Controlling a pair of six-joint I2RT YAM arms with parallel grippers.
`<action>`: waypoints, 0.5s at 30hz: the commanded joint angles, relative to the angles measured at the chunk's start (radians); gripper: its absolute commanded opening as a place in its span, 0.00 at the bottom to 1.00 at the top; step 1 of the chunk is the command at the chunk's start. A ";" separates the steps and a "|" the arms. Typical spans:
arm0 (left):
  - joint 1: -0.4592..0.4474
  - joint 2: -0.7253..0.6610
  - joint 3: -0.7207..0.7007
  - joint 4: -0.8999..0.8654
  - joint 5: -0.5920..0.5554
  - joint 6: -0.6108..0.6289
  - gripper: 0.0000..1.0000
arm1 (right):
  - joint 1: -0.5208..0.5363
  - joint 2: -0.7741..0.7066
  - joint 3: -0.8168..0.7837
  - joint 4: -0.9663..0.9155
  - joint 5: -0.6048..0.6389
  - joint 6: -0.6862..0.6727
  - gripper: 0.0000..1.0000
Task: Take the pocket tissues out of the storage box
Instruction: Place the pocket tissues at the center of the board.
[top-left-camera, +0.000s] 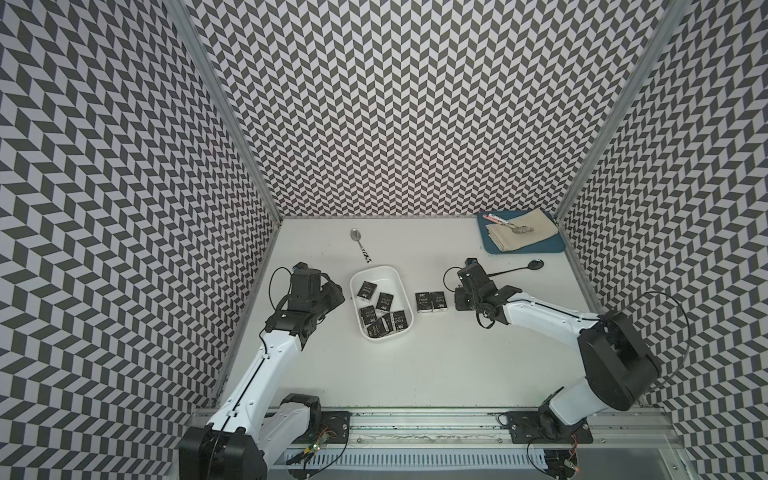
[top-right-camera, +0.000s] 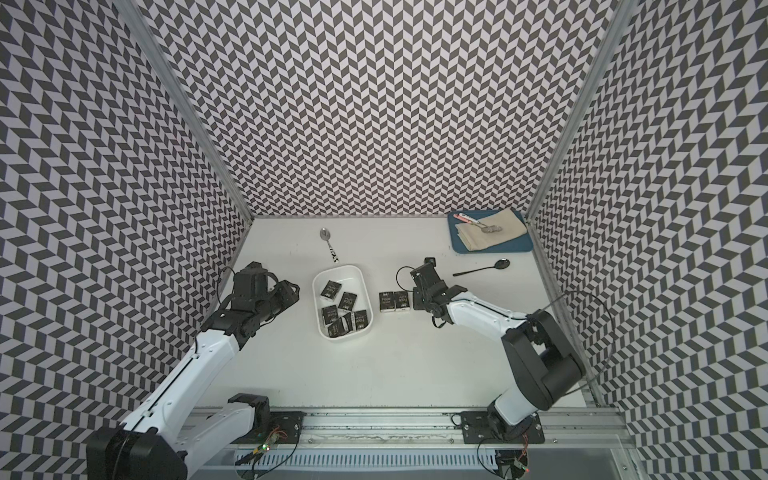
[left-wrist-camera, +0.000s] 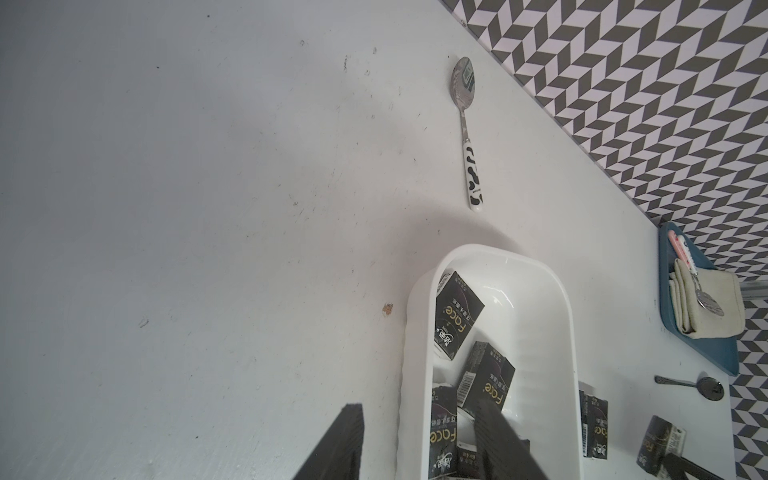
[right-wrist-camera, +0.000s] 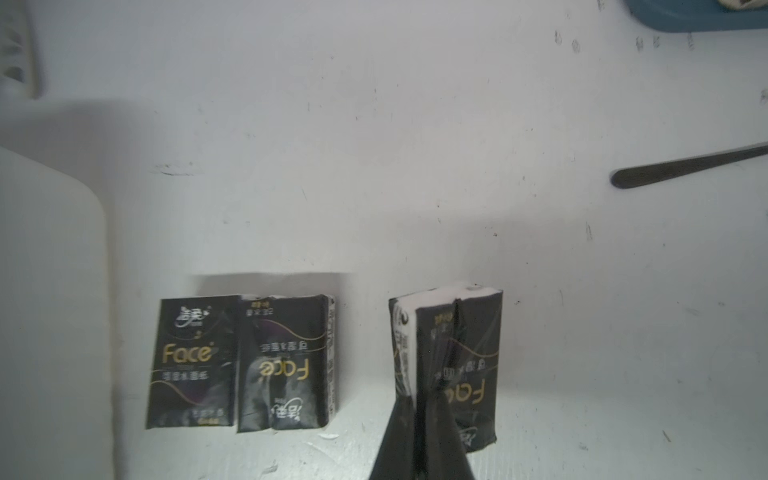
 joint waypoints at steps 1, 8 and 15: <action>0.006 0.000 0.044 -0.002 0.005 0.000 0.48 | 0.005 0.035 -0.004 0.036 0.011 -0.013 0.10; 0.007 0.005 0.051 -0.002 0.002 0.000 0.48 | 0.005 0.054 0.023 0.050 -0.057 -0.002 0.27; 0.007 0.005 0.052 -0.005 0.000 0.003 0.48 | -0.023 -0.011 0.063 0.040 -0.123 0.005 0.40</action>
